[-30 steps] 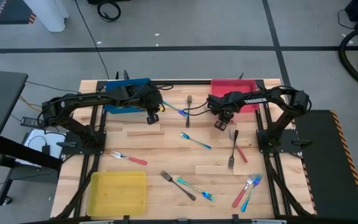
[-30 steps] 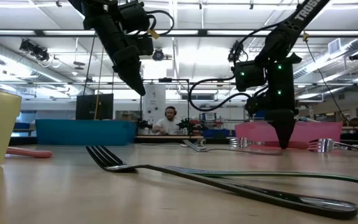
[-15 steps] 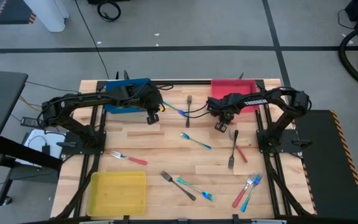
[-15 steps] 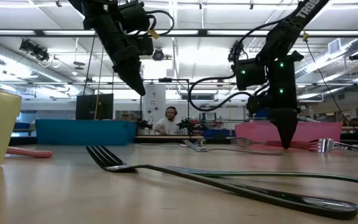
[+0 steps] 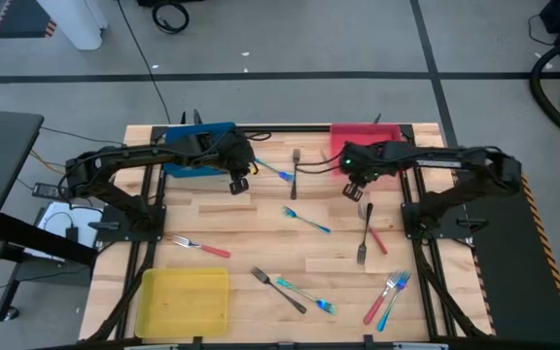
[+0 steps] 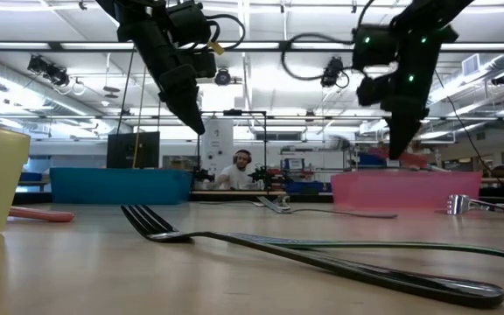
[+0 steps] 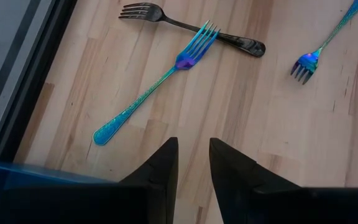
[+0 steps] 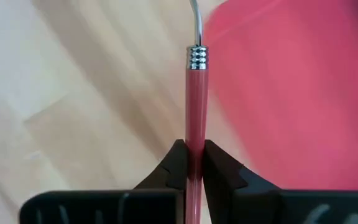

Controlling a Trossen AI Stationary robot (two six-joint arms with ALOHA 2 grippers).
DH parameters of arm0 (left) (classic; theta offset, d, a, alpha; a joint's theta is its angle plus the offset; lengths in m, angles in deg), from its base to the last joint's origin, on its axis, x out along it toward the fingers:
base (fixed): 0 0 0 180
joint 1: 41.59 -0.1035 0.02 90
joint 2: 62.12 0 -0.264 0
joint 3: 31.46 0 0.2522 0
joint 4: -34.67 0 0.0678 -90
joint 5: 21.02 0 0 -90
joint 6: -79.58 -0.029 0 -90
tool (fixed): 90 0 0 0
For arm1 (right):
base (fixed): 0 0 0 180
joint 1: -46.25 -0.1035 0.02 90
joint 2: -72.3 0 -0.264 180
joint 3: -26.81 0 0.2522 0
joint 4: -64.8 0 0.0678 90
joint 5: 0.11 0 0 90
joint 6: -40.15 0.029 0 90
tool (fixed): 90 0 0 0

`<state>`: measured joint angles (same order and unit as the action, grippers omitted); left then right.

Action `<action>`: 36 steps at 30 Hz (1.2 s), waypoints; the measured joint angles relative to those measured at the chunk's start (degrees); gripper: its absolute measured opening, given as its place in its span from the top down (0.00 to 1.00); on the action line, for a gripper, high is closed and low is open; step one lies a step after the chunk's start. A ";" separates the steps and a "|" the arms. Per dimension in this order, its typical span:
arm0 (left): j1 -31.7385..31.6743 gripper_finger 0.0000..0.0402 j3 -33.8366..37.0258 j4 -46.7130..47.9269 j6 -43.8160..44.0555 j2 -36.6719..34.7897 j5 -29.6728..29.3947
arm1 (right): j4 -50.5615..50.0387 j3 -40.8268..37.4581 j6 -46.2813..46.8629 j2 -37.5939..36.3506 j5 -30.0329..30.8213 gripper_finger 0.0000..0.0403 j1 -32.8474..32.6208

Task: Sort silverware by color (type)
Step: Put the top center pink fork into the pink bin

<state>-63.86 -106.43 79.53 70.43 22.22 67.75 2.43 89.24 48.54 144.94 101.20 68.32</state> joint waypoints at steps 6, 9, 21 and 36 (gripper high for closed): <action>0.00 0.77 0.00 -0.08 -0.03 0.00 0.01 | 0.09 0.04 -7.93 -6.43 6.40 0.90 5.42; 0.00 0.77 0.00 -0.36 -0.02 0.00 0.01 | 0.60 0.04 -11.79 -6.83 7.30 0.90 9.22; -0.02 0.77 0.00 -2.35 -0.07 0.00 0.01 | 6.59 0.06 -20.18 1.92 6.78 0.89 21.97; -0.02 0.77 0.00 -3.83 -0.52 0.00 0.01 | 6.59 0.07 -20.69 12.84 8.18 0.88 24.07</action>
<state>-63.87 -106.43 75.70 69.91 22.22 67.76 9.02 89.30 27.85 157.78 109.38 92.39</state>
